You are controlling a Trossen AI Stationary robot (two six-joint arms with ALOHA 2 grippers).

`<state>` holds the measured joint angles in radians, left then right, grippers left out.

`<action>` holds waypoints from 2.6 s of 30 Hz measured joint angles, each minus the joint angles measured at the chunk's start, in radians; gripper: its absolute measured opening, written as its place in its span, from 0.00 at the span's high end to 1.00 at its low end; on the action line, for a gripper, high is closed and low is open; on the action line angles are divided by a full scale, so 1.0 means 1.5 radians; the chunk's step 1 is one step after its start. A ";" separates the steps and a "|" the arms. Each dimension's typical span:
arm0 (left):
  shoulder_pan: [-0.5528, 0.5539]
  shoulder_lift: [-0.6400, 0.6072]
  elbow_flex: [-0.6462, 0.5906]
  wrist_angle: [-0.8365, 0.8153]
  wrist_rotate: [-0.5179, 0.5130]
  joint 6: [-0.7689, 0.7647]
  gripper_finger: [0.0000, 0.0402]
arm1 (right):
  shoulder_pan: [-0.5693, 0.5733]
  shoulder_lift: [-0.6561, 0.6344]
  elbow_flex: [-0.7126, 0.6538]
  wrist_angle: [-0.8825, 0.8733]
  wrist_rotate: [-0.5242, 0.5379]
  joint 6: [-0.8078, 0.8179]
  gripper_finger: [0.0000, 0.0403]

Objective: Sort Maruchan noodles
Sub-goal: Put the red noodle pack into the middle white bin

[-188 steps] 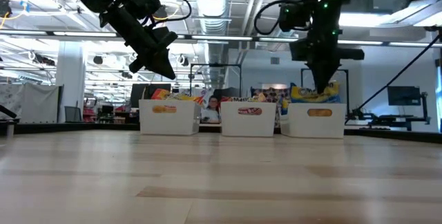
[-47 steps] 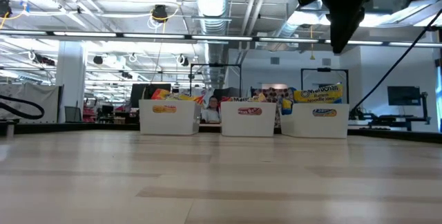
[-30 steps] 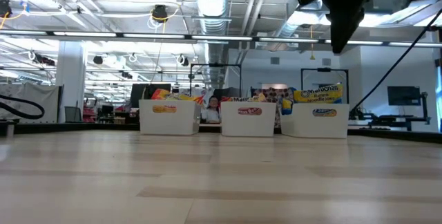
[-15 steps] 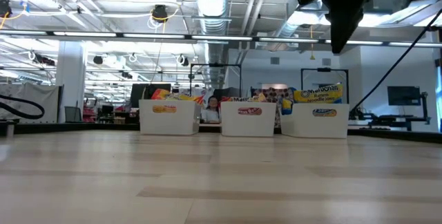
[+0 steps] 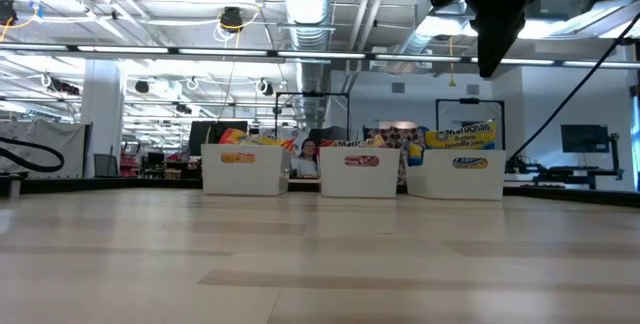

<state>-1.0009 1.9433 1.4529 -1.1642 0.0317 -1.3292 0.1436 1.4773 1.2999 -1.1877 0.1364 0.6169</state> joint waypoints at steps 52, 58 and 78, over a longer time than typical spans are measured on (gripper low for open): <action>0.041 -0.001 -0.174 0.023 -0.061 -0.129 0.78 | 0.001 0.000 0.000 0.034 0.032 0.002 0.49; 0.050 0.000 -0.174 0.043 -0.062 -0.035 0.98 | 0.001 0.000 0.000 0.037 0.031 0.012 0.49; 0.075 0.004 -0.188 -0.089 -0.206 0.474 1.00 | -0.015 0.000 0.000 0.099 0.030 0.029 0.49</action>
<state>-0.8882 1.9491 1.1712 -1.2978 -0.2770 -0.6185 0.1214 1.4773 1.2999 -1.0387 0.1814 0.6606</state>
